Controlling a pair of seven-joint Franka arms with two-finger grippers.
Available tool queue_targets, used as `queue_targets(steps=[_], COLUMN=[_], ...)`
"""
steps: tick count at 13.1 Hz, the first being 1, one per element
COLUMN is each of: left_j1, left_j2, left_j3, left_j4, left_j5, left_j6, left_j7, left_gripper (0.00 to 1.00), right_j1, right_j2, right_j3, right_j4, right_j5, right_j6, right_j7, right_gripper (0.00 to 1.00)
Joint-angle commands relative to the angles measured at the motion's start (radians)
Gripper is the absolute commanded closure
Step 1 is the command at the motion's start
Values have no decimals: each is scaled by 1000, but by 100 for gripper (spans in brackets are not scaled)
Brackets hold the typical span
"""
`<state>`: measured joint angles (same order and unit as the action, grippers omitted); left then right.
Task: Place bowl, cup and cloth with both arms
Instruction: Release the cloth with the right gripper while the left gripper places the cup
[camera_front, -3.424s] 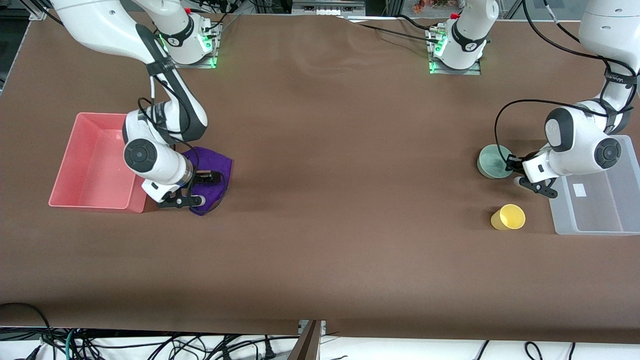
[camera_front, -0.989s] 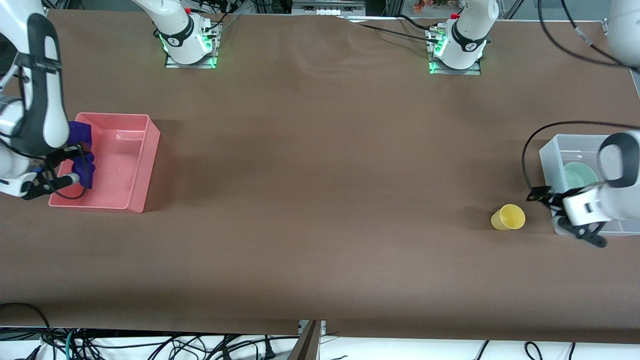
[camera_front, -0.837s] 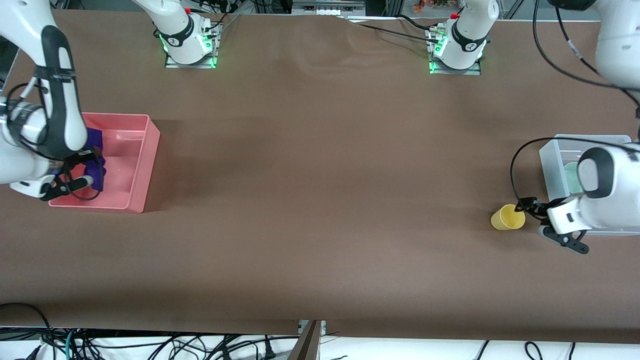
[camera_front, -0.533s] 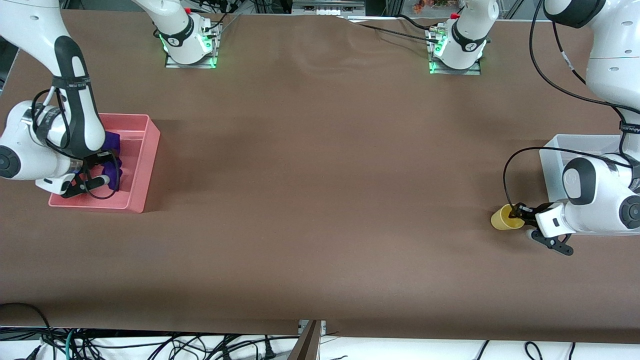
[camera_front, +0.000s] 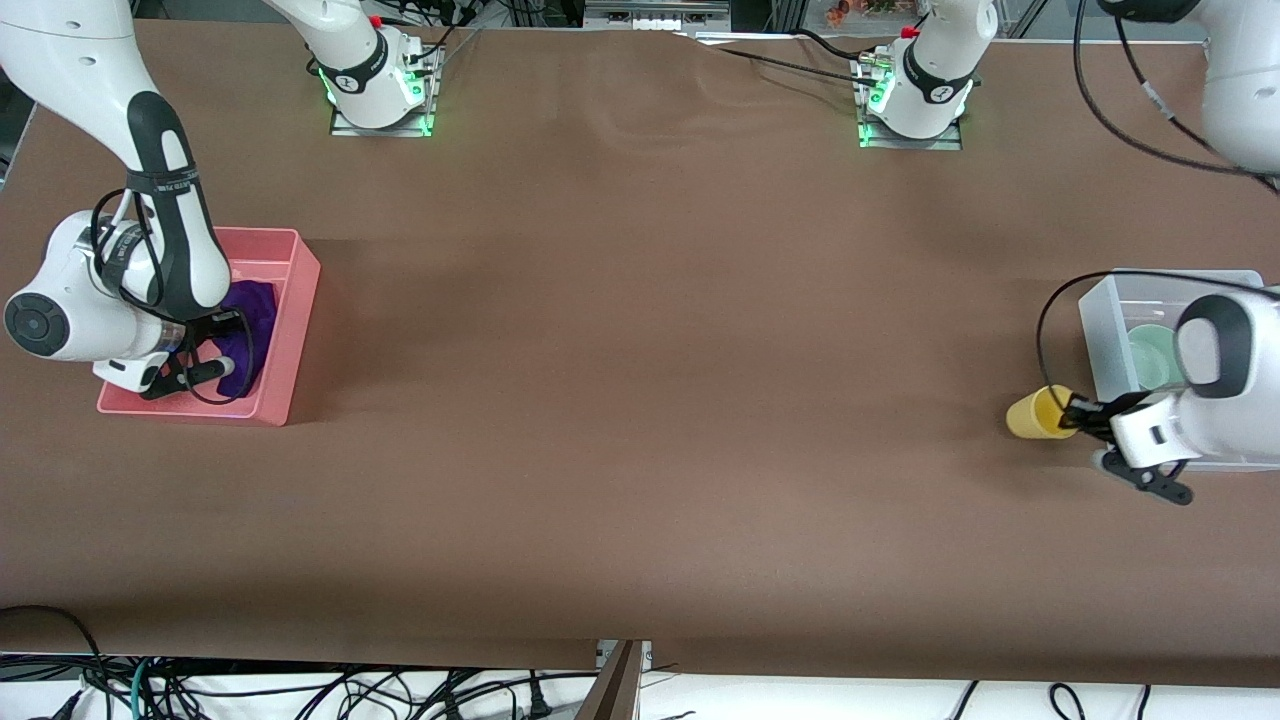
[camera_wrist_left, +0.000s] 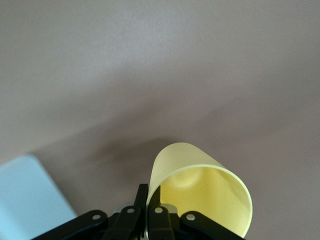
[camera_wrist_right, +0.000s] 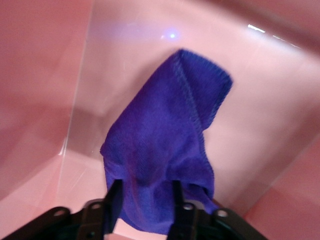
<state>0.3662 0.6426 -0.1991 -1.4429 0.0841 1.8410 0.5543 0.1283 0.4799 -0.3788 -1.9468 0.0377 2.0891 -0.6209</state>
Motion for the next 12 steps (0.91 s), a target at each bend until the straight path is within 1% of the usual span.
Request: queue_targets(steps=[1, 3, 4, 5, 6, 7, 8, 9, 10, 11, 12], left_j1=[19, 40, 62, 104, 129, 155, 183, 191, 194, 191, 189], left_j2=[-118, -135, -129, -121, -91, -68, -42, -18, -6, -6, -8], left_j3=[32, 91, 104, 107, 106, 107, 106, 105, 102, 99, 96], left_j4=[-1, 7, 4, -8, -17, -28, -34, -36, -39, -37, -34], left_j5=[55, 141, 160, 189, 200, 200, 200, 187, 181, 181, 181], left_j6=[-152, -166, -158, -122, -73, -16, 47, 84, 93, 93, 93], left_j7=[73, 206, 266, 304, 352, 398, 427, 449, 450, 447, 447], left_gripper=[100, 100, 100, 100, 100, 100, 100, 100, 100, 77, 33], right_j1=[2, 4, 4, 4, 4, 4, 2, 2, 2, 2, 4], right_j2=[-90, -116, -122, -141, -153, -173, -187, -213, -245, -283, -317], right_j3=[0, 23, 61, 104, 169, 220, 259, 291, 319, 340, 346], right_j4=[121, 312, 403, 463, 492, 518, 541, 552, 559, 571, 571], right_j5=[31, 31, 31, 22, 16, 14, 11, 5, -34, -108, -149], right_j6=[-206, -457, -547, -605, -638, -644, -647, -655, -658, -669, -661], right_j7=[3, 18, 62, 148, 270, 396, 442, 446, 449, 446, 444], right_gripper=[0, 0, 0, 0, 0, 0, 0, 0, 0, 0, 0])
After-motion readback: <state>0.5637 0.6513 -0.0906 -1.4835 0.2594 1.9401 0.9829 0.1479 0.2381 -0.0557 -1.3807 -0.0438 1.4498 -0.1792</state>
